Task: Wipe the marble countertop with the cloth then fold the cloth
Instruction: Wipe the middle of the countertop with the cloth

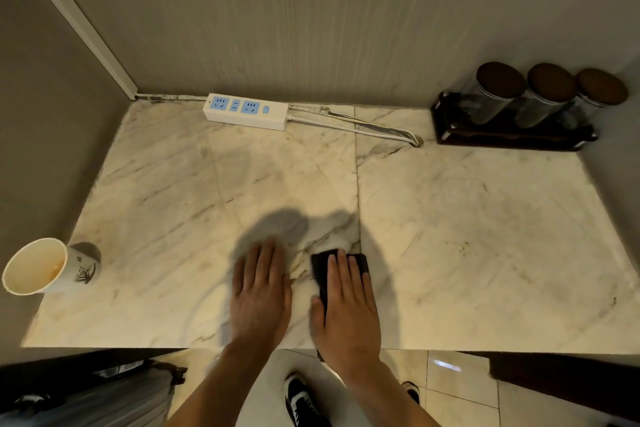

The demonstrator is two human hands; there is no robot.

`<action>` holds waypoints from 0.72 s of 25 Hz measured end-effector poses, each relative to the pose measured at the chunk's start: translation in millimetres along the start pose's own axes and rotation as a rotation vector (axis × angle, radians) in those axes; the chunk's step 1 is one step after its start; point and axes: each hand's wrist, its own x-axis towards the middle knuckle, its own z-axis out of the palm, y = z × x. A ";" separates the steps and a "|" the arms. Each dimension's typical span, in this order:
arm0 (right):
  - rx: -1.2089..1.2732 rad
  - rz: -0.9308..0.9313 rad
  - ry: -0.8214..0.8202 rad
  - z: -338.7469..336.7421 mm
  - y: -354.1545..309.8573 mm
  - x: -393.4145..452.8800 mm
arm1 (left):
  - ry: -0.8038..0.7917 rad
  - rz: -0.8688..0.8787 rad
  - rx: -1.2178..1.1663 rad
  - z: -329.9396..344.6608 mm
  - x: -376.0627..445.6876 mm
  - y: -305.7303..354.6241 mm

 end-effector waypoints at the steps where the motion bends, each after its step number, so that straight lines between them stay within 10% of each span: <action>1: -0.001 -0.033 -0.015 -1.6 6.2 -2.9 | 0.010 0.000 -0.002 0.4 -1.6 3.6; 18: -0.093 -0.506 -0.227 -42.5 117.7 41.8 | -0.032 0.014 -0.059 15.0 -0.9 62.6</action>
